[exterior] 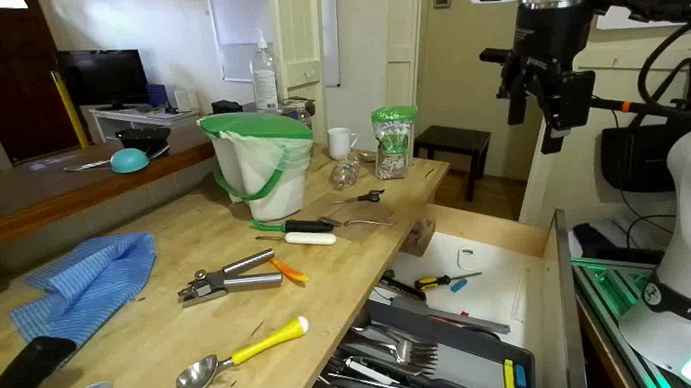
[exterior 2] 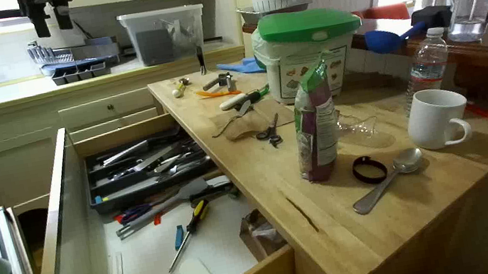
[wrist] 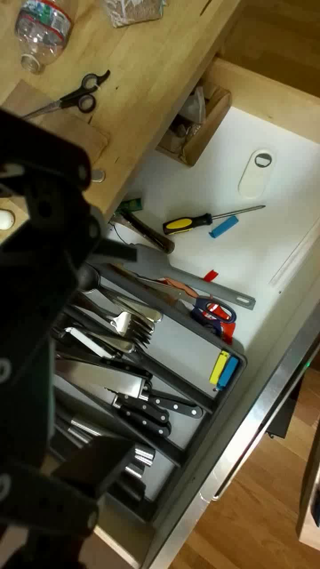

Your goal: Put the orange spoon in the open drawer.

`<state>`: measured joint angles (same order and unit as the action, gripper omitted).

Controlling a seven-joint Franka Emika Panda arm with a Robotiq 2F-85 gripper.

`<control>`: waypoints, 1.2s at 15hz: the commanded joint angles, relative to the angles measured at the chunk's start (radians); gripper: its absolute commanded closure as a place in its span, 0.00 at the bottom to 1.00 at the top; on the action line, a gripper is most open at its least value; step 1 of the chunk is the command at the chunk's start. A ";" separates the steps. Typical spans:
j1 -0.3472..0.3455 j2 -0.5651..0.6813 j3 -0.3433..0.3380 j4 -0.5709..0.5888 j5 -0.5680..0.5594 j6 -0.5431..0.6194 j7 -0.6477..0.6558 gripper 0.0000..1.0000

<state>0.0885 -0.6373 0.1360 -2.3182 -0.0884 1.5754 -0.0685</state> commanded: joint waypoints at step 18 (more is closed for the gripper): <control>0.006 0.444 -0.049 0.323 -0.049 0.202 -0.074 0.00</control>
<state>0.0839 -0.3803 0.0900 -2.1734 -0.1388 1.7533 -0.1036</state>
